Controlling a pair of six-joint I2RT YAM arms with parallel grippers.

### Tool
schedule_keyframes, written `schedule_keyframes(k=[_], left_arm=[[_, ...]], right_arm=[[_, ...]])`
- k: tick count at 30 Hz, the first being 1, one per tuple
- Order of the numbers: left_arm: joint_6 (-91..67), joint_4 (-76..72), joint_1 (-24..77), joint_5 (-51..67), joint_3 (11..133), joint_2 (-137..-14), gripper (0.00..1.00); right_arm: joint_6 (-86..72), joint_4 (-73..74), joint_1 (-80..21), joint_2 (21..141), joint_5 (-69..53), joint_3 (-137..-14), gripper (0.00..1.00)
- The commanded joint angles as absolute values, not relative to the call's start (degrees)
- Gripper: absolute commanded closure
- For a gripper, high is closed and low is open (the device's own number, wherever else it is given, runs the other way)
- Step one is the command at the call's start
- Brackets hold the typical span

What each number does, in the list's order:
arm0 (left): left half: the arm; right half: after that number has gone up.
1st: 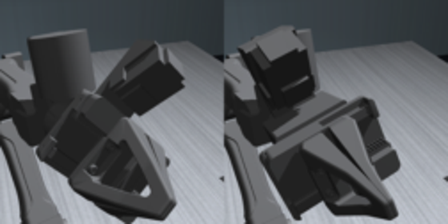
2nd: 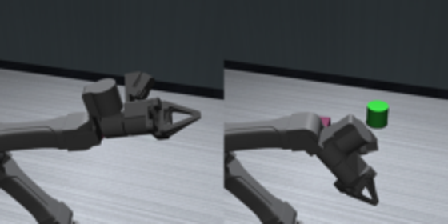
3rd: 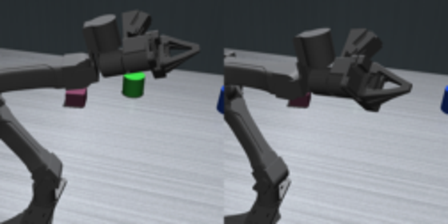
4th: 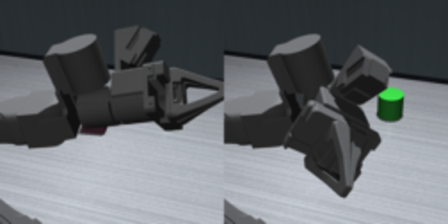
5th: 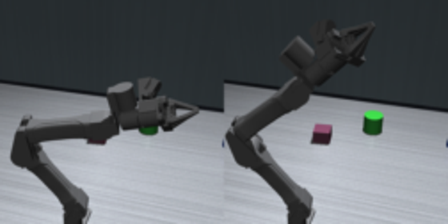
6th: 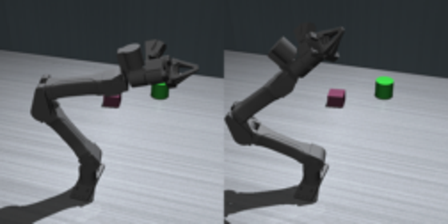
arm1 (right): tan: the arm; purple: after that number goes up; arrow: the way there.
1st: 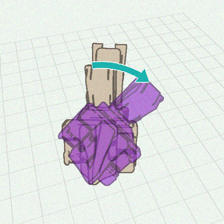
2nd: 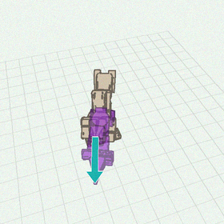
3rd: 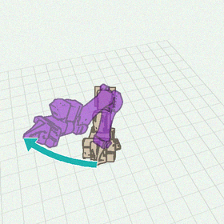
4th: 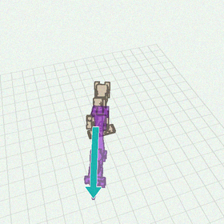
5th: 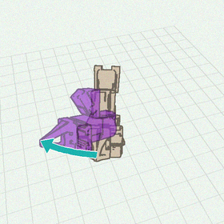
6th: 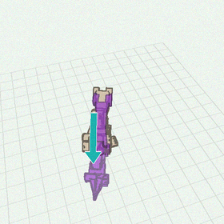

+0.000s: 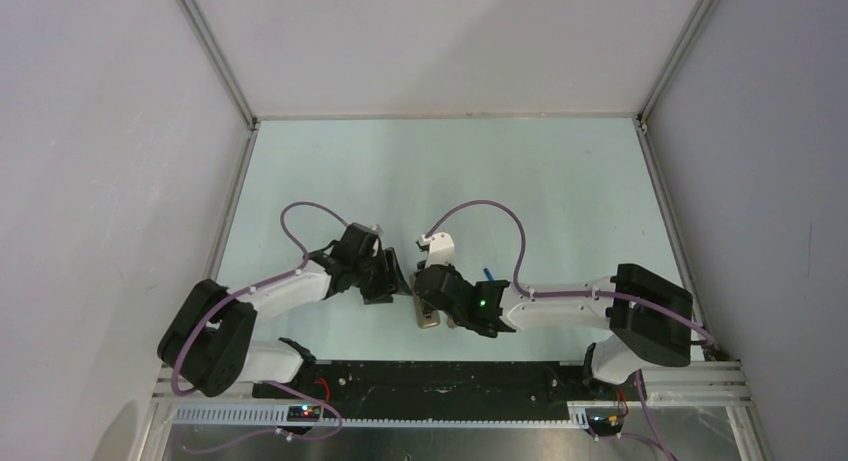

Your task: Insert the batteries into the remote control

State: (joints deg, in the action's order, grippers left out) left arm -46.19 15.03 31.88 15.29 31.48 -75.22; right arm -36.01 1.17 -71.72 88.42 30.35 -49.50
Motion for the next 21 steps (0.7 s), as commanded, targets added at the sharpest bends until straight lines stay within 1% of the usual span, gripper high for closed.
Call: schedule_keyframes(k=[1, 9, 21], left_arm=[[-47.2, 14.1, 30.9, 16.3, 31.7, -73.3, 0.42], [-47.5, 14.1, 30.0, 16.2, 30.0, -71.1, 0.42], [-47.0, 14.1, 29.3, 16.1, 29.0, -70.5, 0.42]], right_arm=[[-34.2, -6.3, -72.1, 90.2, 34.1, -49.5, 0.91], [-34.1, -6.3, -72.7, 93.7, 35.4, -49.5, 0.91], [-34.5, -4.4, -73.6, 96.0, 37.1, -49.5, 0.9]])
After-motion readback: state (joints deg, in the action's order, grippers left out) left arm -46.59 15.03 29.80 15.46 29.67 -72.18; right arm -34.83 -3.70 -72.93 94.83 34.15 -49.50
